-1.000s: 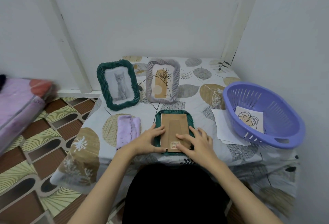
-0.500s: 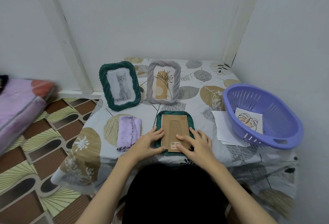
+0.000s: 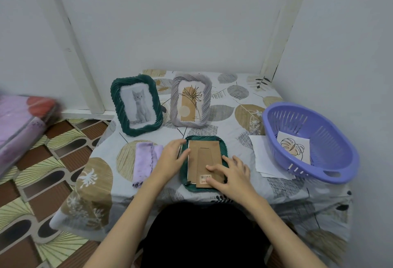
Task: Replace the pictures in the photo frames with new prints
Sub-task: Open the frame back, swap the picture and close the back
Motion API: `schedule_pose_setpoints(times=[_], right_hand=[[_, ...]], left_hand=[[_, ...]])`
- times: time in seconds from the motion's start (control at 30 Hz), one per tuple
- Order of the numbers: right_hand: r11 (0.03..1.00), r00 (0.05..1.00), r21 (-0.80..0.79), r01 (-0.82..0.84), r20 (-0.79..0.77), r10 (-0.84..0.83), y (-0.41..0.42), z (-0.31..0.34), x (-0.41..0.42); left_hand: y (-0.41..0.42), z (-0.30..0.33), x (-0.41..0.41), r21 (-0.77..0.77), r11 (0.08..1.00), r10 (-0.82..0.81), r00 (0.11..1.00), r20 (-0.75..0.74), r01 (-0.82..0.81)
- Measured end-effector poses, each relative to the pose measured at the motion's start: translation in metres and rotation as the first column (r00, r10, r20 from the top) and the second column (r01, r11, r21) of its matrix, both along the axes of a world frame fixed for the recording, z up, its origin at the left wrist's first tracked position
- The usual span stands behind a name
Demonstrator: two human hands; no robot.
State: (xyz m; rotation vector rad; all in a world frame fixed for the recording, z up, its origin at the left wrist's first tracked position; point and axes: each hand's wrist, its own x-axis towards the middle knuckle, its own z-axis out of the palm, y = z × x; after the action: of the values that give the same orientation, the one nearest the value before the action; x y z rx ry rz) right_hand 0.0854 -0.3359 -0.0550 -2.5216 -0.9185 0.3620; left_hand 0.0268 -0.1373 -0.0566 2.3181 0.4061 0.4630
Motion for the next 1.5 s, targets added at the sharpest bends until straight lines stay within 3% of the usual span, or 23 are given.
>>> schedule_pose_setpoints(times=[0.13,0.27,0.43,0.6,0.67,0.87,1.13,1.4,1.5], right_hand=[[0.999,1.000,0.041,0.008,-0.016,-0.007,-0.001,0.000,0.003],[0.998,1.000,0.059,0.019,0.002,-0.019,0.010,0.007,0.015],[0.967,0.980,0.189,0.169,0.073,-0.186,0.029,0.009,0.050],[0.978,0.979,-0.084,0.188,0.098,-0.180,0.041,-0.002,0.079],[0.978,0.984,-0.120,0.173,0.065,-0.166,0.041,-0.003,0.083],[0.980,0.980,-0.048,0.193,0.062,-0.189,0.039,-0.004,0.084],[0.971,0.965,0.062,0.229,0.118,-0.235,0.037,-0.017,0.079],[0.957,0.948,0.124,0.261,0.153,-0.278,0.036,-0.020,0.075],[0.921,0.924,0.244,0.303,0.163,-0.347,0.030,-0.016,0.063]], left_hand=[[0.011,-0.007,0.031,0.017,0.989,0.150,0.988,-0.044,-0.150],[0.017,-0.021,0.046,0.126,0.988,0.113,0.981,-0.155,-0.094],[0.017,-0.027,0.045,0.144,0.985,0.110,0.984,-0.137,-0.090],[0.019,-0.029,0.046,0.158,0.984,0.103,0.985,-0.138,-0.081],[0.020,-0.028,0.047,0.151,0.986,0.094,0.984,-0.151,-0.070],[0.025,-0.024,0.050,0.136,0.990,0.069,0.976,-0.204,-0.042],[0.021,-0.027,0.043,0.088,0.992,0.093,0.992,-0.081,-0.085],[0.017,-0.024,0.041,0.109,0.991,0.085,0.992,-0.098,-0.074],[0.010,-0.018,0.034,0.029,0.988,0.152,0.984,-0.089,-0.150]])
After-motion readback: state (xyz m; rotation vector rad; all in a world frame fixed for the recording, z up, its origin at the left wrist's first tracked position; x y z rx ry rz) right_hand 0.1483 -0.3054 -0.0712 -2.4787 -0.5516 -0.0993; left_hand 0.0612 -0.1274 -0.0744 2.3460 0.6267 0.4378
